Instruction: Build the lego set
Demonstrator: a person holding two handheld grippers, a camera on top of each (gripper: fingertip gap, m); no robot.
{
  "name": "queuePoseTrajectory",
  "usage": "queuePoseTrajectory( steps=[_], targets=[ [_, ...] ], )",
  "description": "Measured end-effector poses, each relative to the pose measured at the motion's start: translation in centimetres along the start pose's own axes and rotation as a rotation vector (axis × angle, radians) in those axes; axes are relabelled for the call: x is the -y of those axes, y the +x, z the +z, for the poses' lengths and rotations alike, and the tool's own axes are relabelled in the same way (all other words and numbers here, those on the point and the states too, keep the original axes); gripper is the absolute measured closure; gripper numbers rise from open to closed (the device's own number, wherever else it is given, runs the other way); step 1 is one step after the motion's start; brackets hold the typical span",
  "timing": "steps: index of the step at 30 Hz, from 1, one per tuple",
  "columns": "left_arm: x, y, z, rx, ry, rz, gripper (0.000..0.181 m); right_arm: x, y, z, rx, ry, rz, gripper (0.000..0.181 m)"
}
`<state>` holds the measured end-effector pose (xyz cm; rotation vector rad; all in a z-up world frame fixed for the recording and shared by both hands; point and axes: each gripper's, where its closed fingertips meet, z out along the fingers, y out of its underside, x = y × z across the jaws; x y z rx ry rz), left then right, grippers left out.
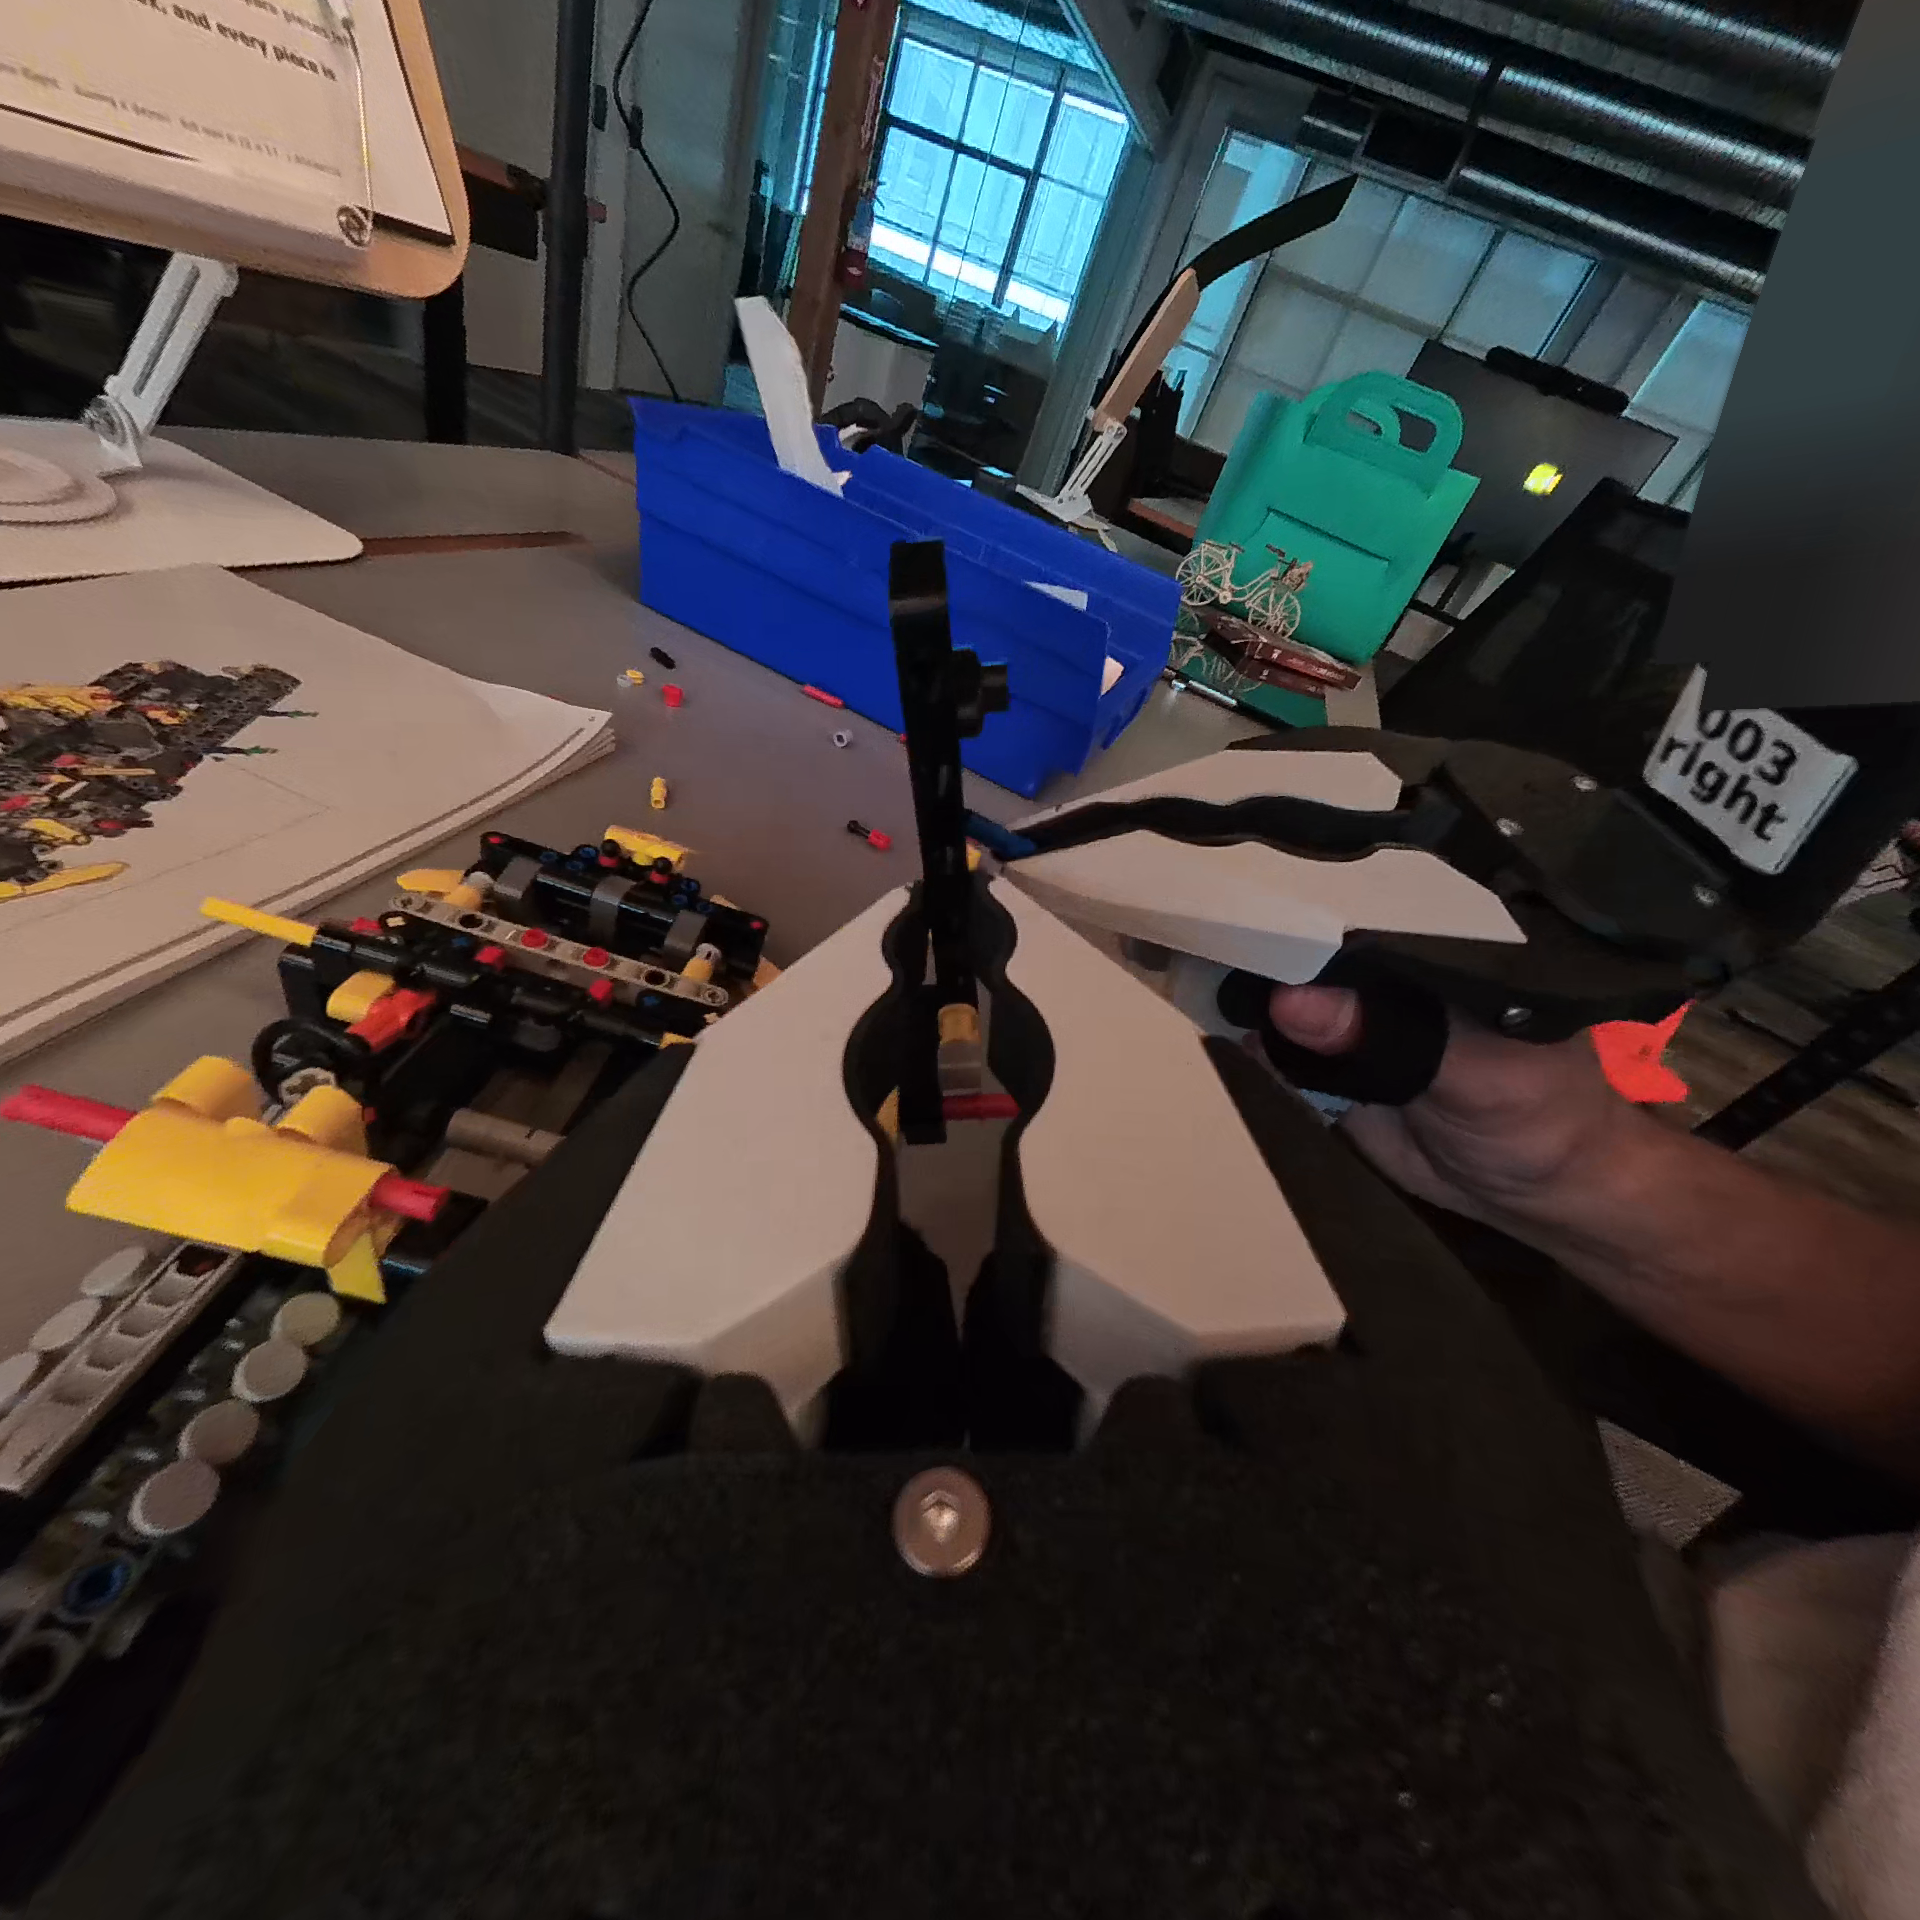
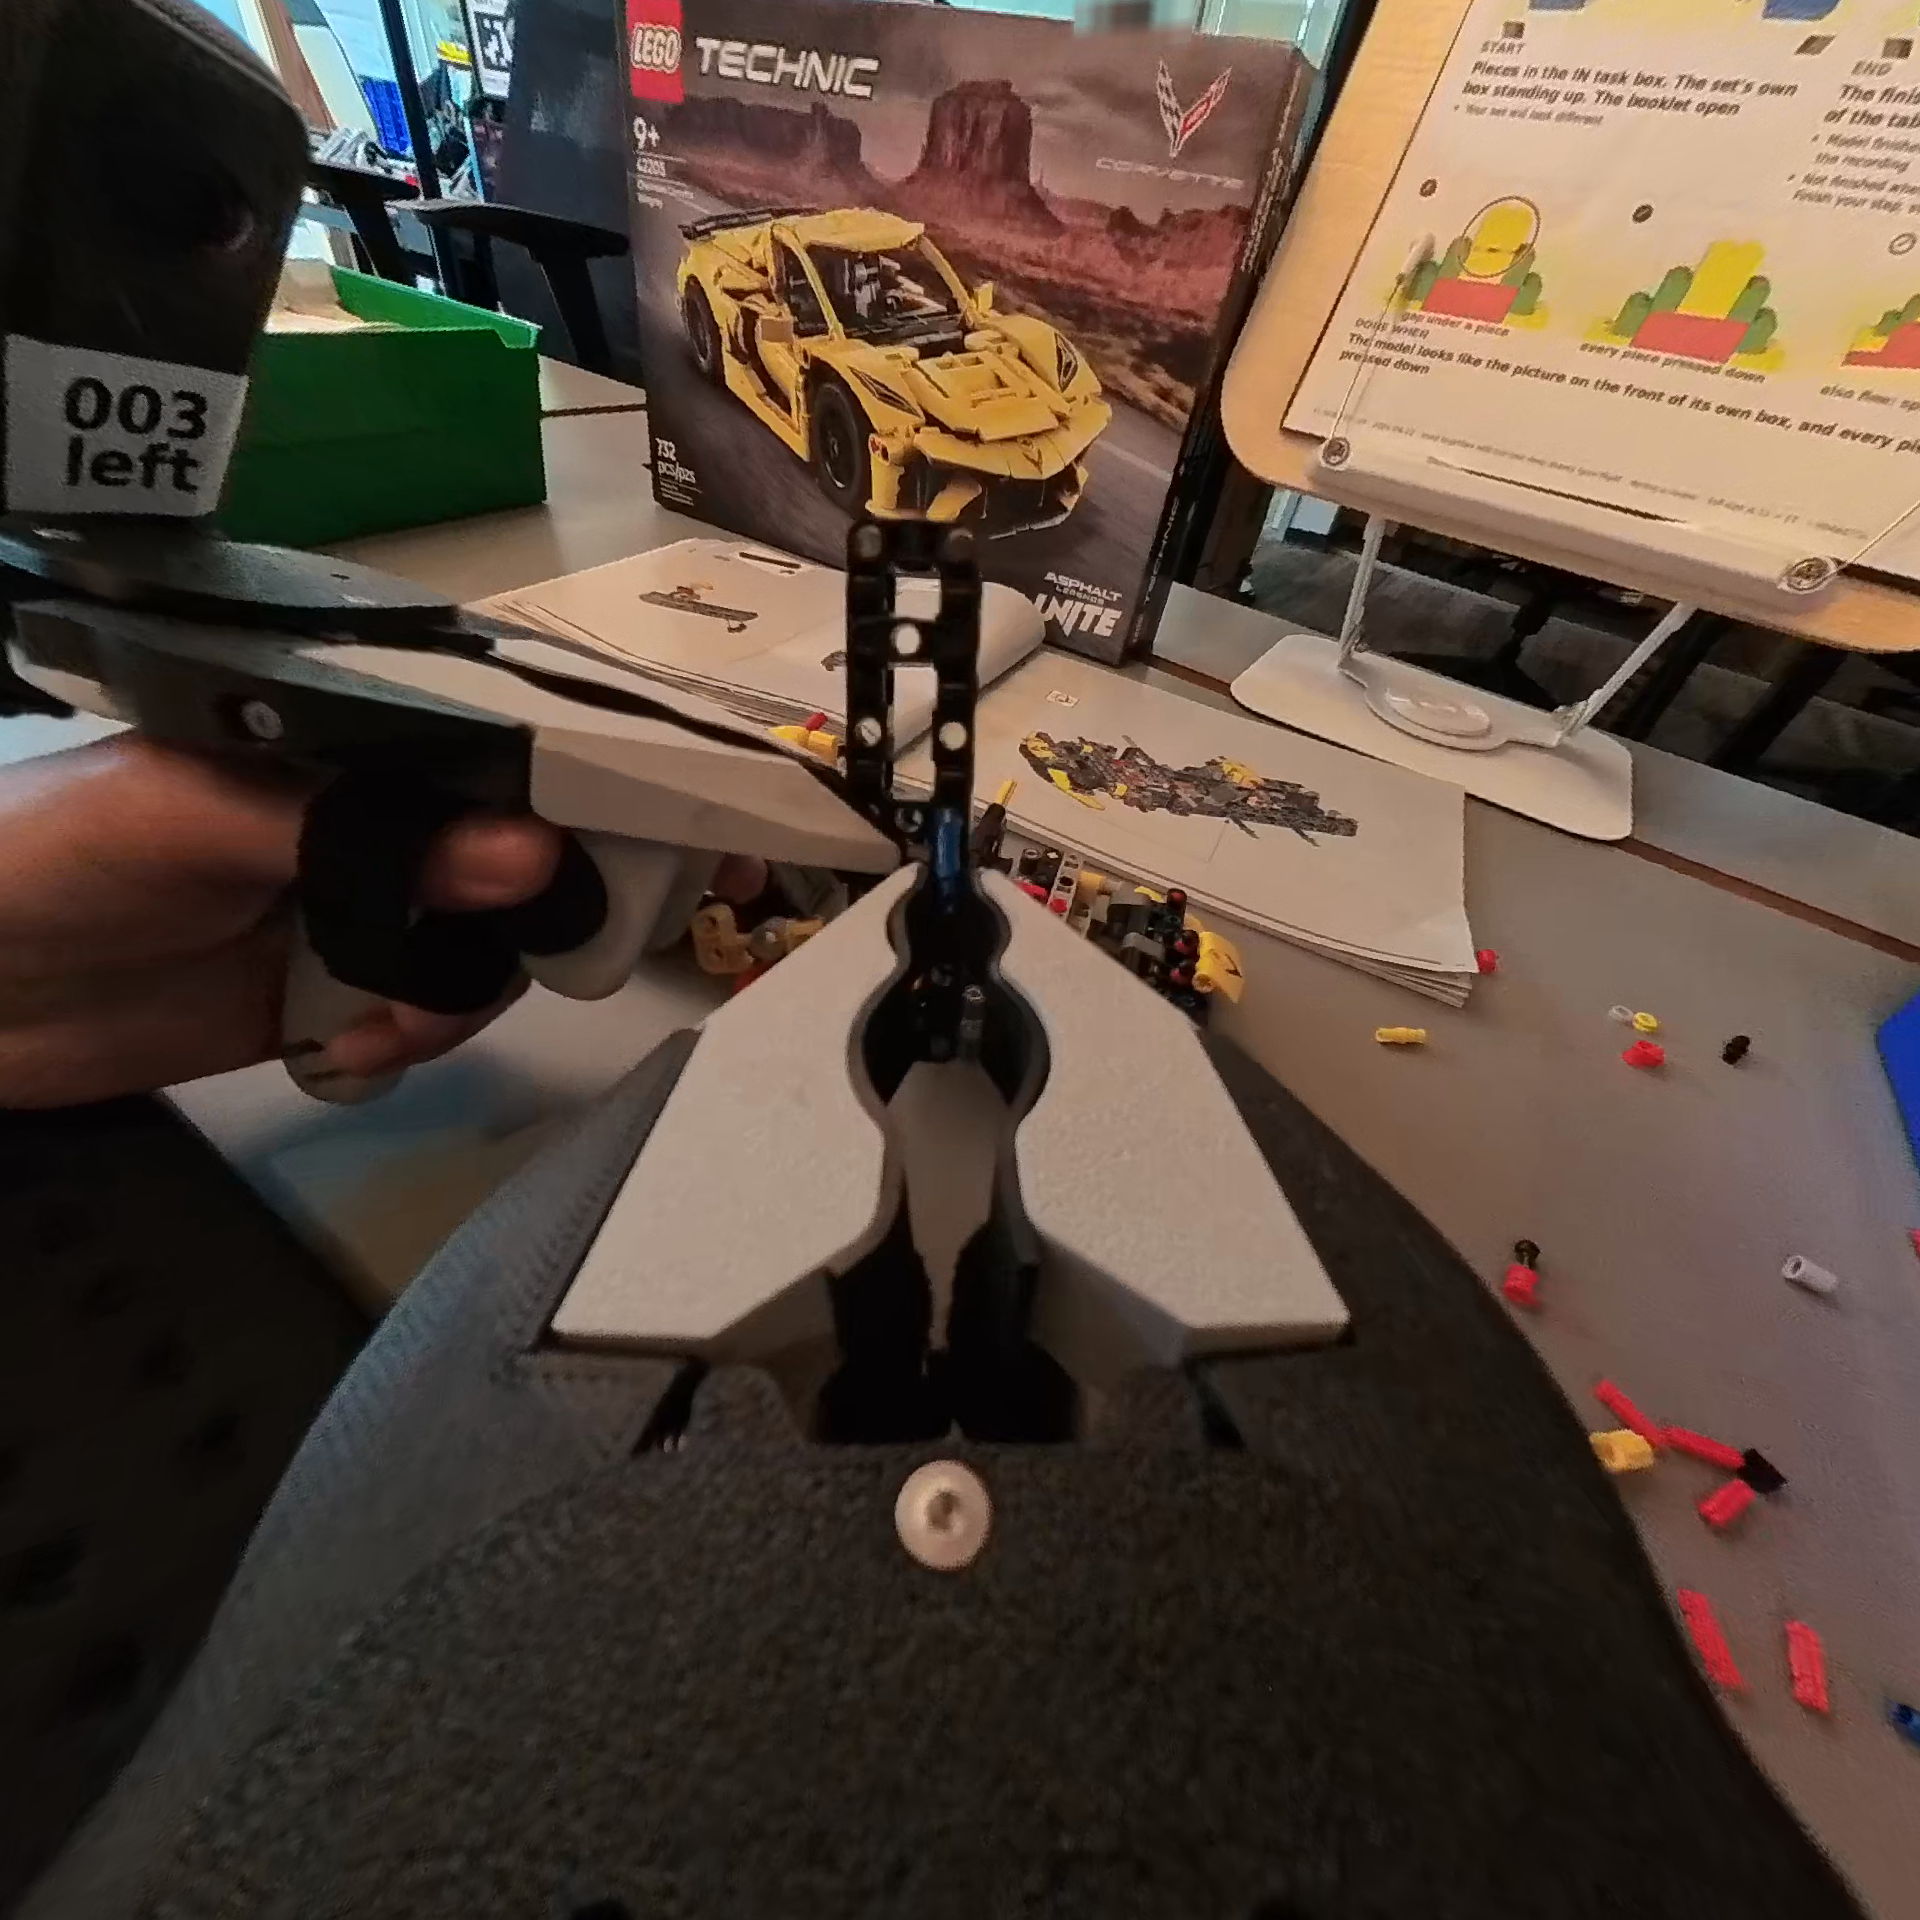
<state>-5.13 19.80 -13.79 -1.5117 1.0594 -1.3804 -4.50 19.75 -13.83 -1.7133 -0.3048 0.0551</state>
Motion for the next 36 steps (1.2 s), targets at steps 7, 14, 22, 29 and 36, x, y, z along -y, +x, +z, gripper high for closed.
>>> queuePoseTrajectory(
  steps=[7,14,22,29,36],
  targets=[
    [-0.6,-0.5,0.1,0.126,-0.075,0.214,0.173,-0.6,0.1,0.2,-0.018,-0.048,-0.015,0.178],
    [-0.8,-0.6,0.1,0.159,-0.106,0.288,0.173,-0.6,0.0,0.2,-0.009,-0.047,-0.008,0.178],
    [-1.1,-1.1,0.1,0.150,-0.115,0.232,0.174,-0.9,-0.2,0.4,0.008,-0.065,0.003,0.178],
    [-0.3,-2.0,-0.6,0.192,-0.074,0.195,0.174,-2.8,0.7,-0.7,0.079,-0.290,-0.096,0.177],
    [0.1,-1.7,-1.2,0.164,-0.046,0.157,0.174,-11.0,8.3,-13.2,0.375,-1.276,-0.194,0.177]
  ],
)
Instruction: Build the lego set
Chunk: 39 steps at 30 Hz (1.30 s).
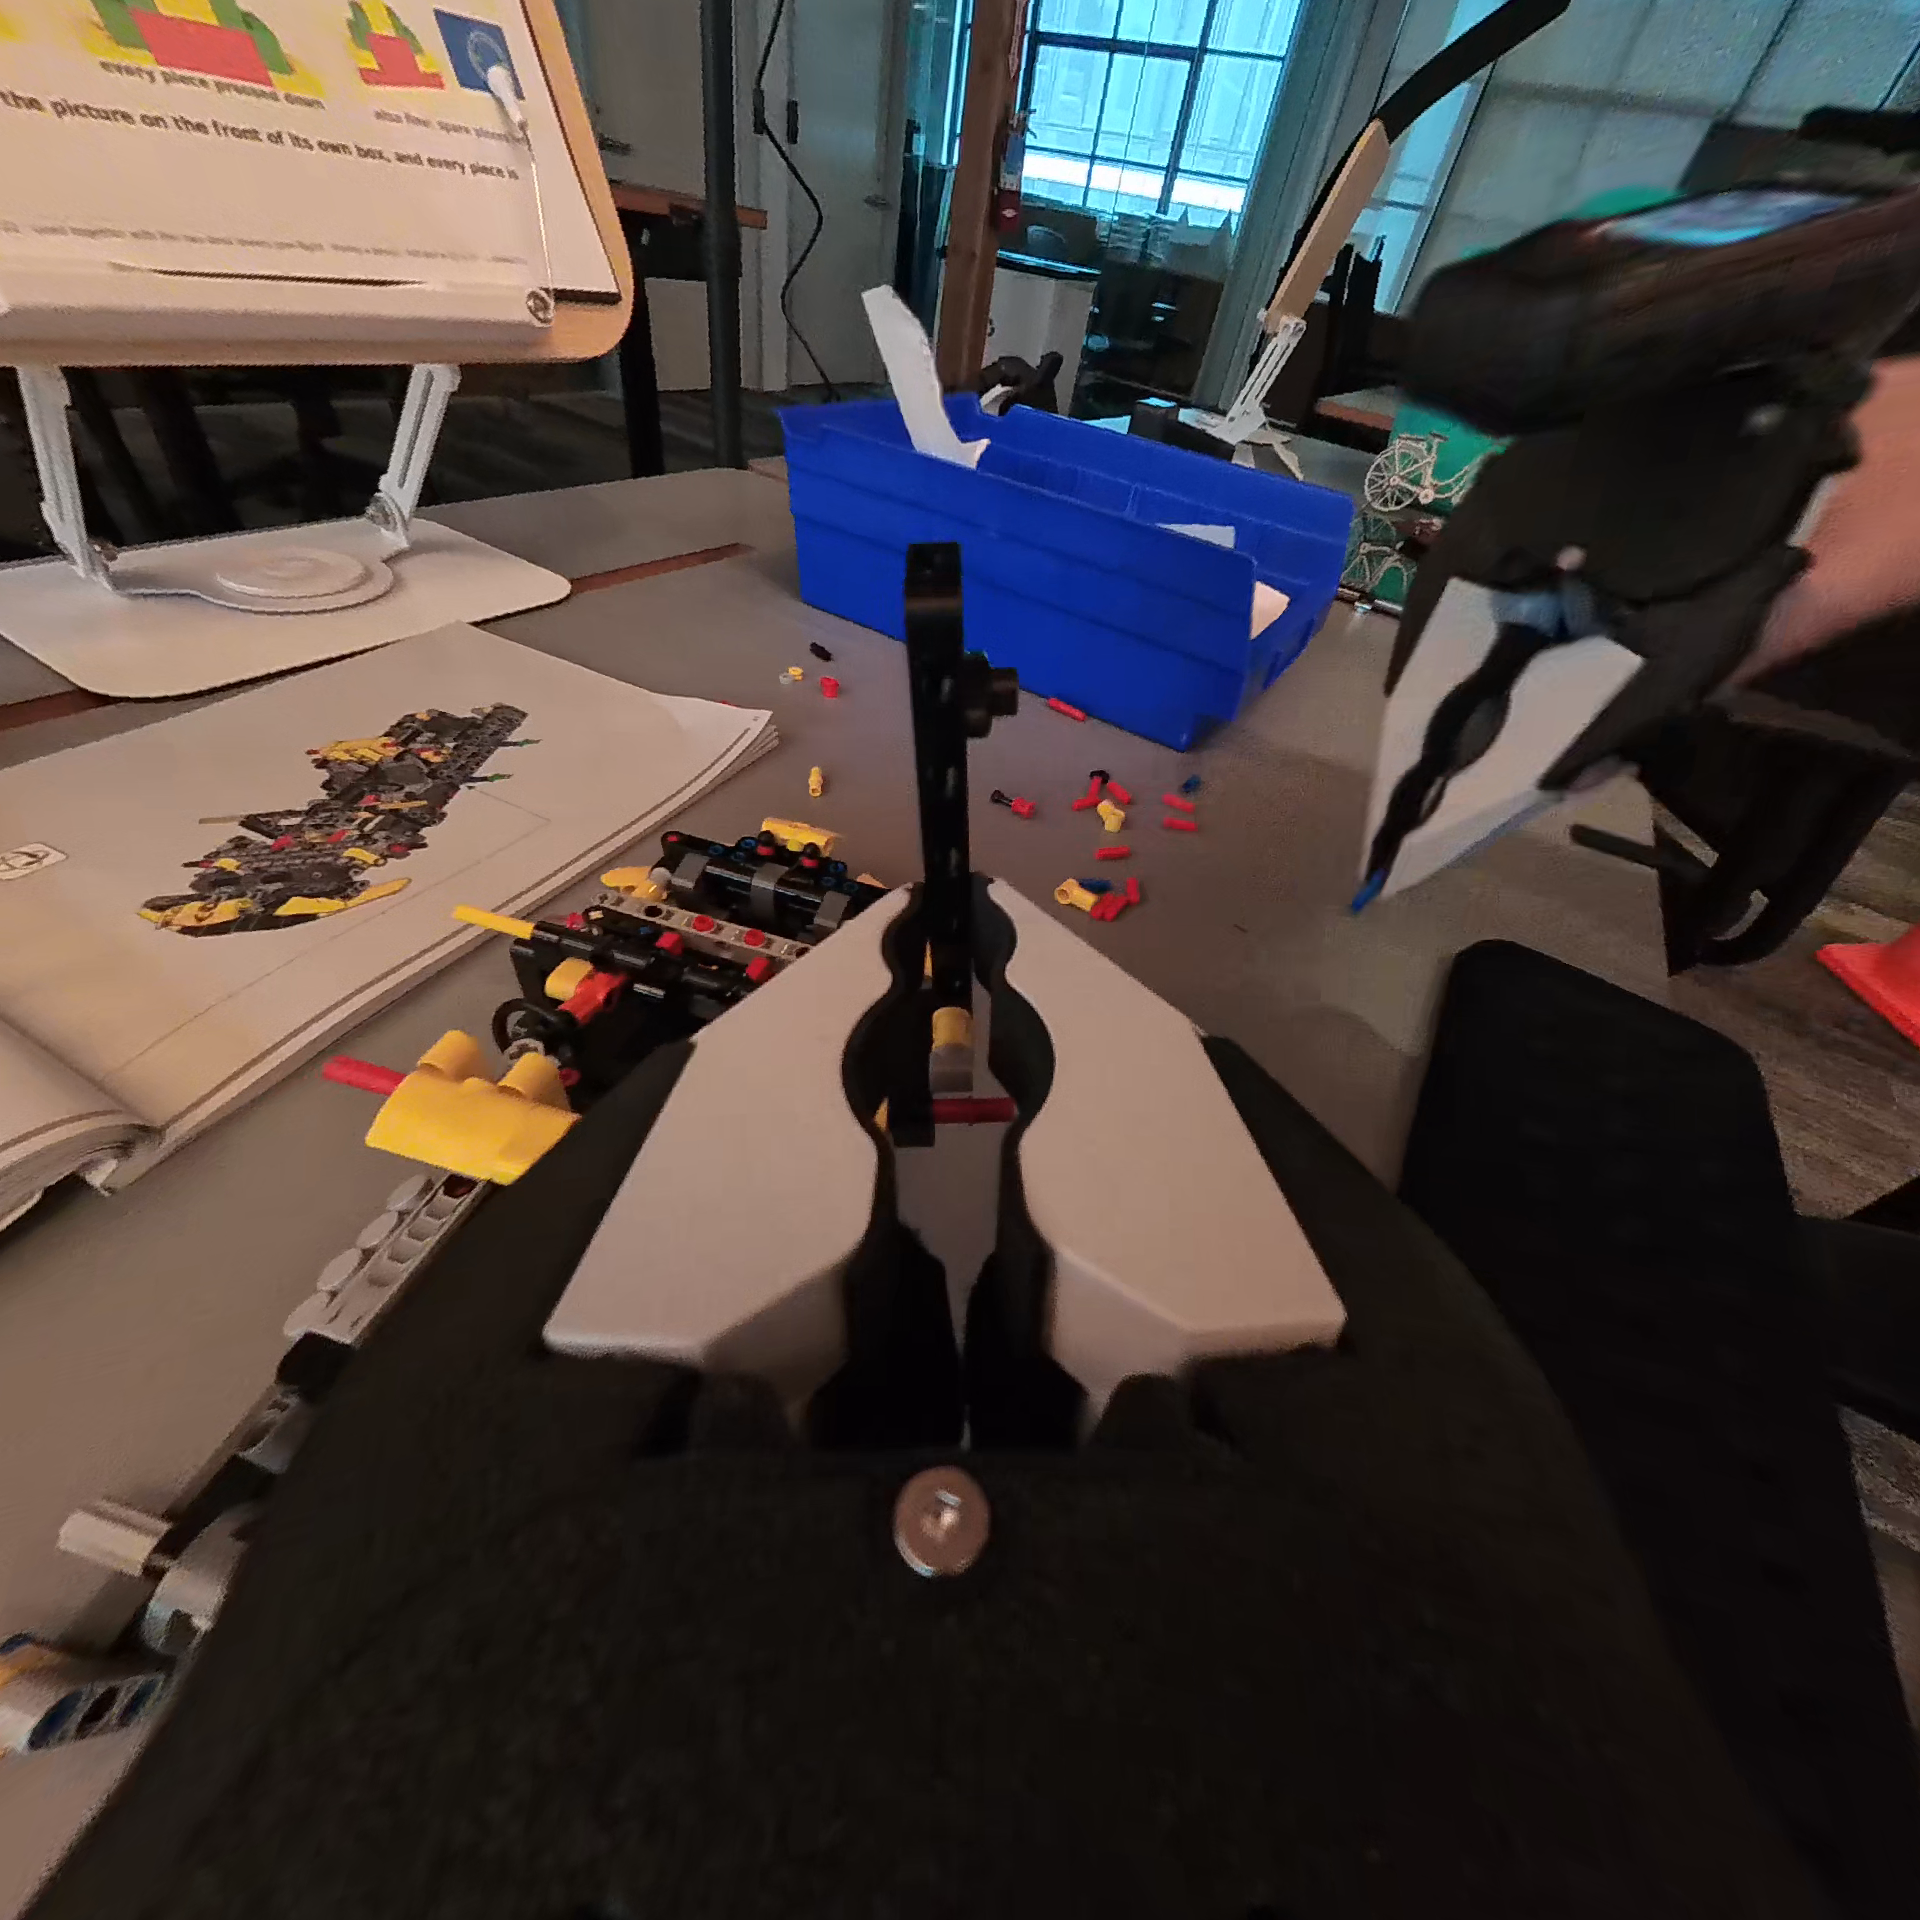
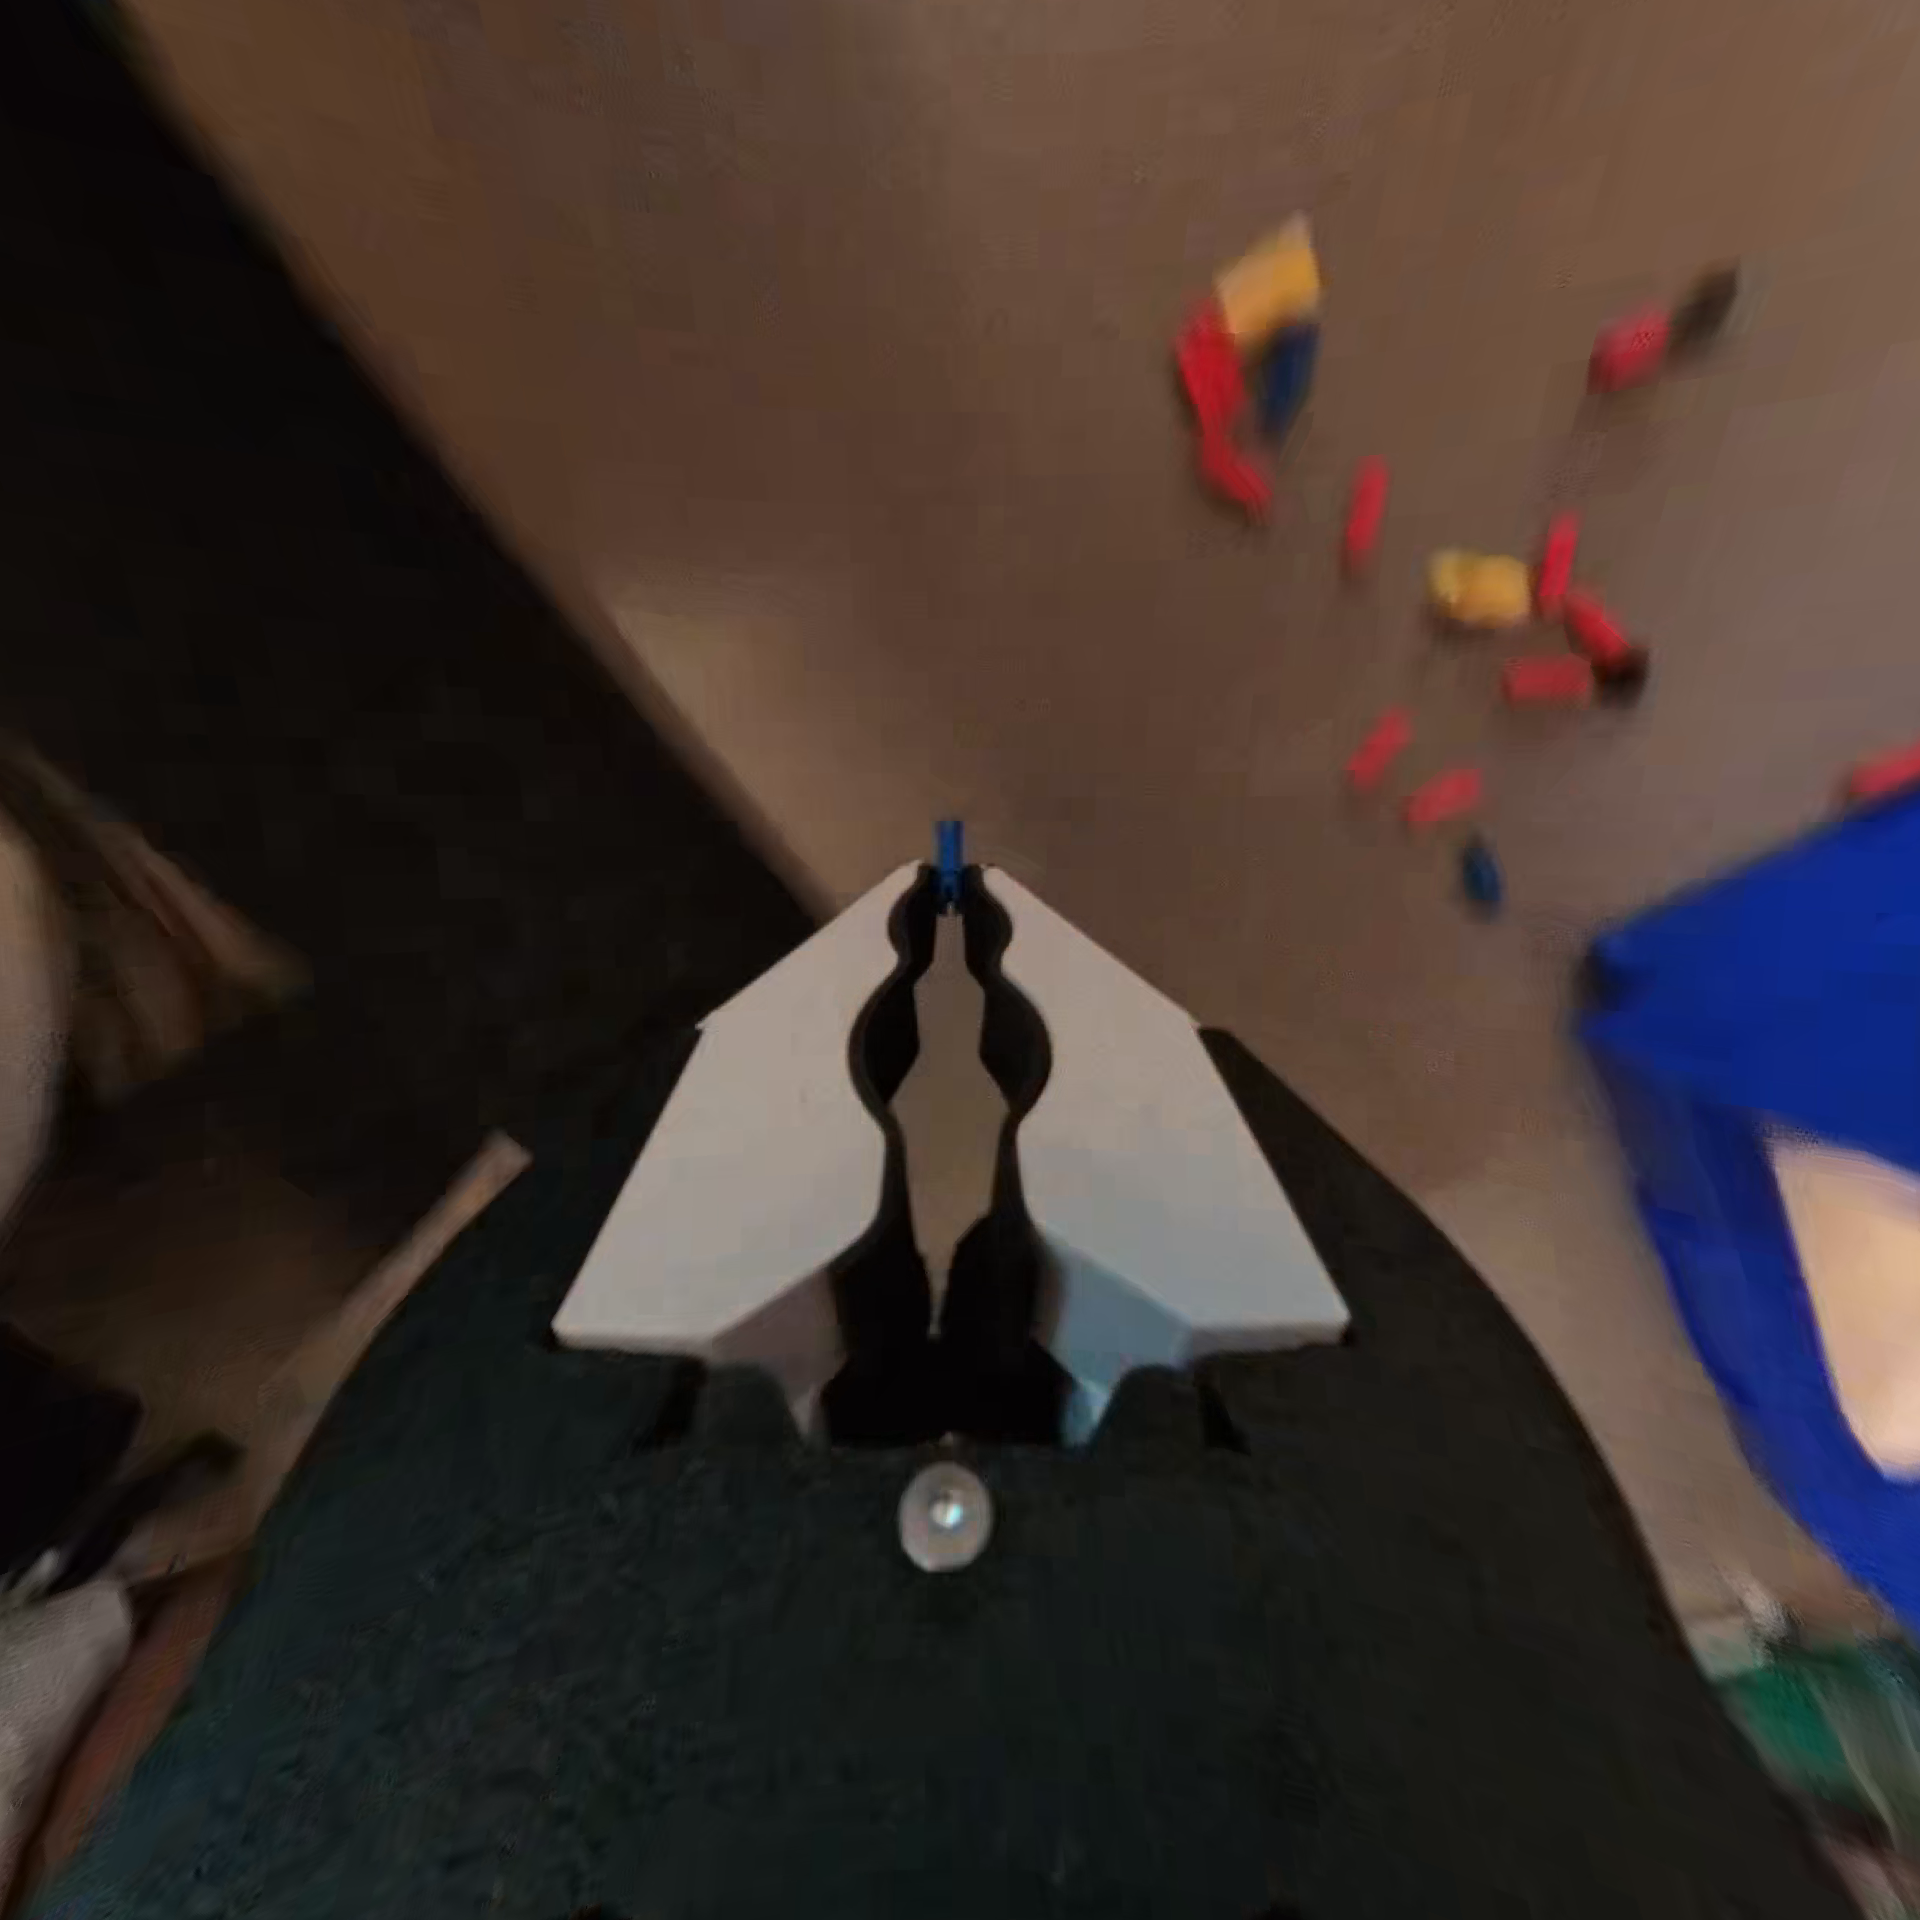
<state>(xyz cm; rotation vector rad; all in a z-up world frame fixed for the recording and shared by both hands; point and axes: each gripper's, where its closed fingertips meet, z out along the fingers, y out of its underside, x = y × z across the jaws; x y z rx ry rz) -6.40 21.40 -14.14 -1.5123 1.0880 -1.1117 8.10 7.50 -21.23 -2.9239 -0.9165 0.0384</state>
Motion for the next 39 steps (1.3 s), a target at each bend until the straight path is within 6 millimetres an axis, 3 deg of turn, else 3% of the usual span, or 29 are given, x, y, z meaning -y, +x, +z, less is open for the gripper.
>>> queuePoseTrajectory(
  steps=[1,4,6,12,39],
  targets=[
    [0.0,0.1,0.0,-0.004,-0.002,0.006,0.174,-1.6,1.2,-0.3,-0.025,-0.088,0.020,0.178],
    [0.0,0.5,-0.1,-0.020,-0.002,0.013,0.174,-5.7,2.1,-0.6,0.006,-0.327,0.059,0.178],
    [-0.1,0.6,-0.1,-0.024,-0.007,0.009,0.174,-7.2,2.8,-0.6,-0.008,-0.426,0.080,0.178],
    [-0.4,0.7,0.0,-0.044,-0.023,-0.020,0.174,-8.2,3.6,0.3,-0.030,-0.489,0.050,0.177],
    [-1.2,1.5,0.4,-0.083,-0.055,-0.039,0.174,-8.3,3.3,1.8,-0.007,-0.482,0.059,0.176]
  ],
)
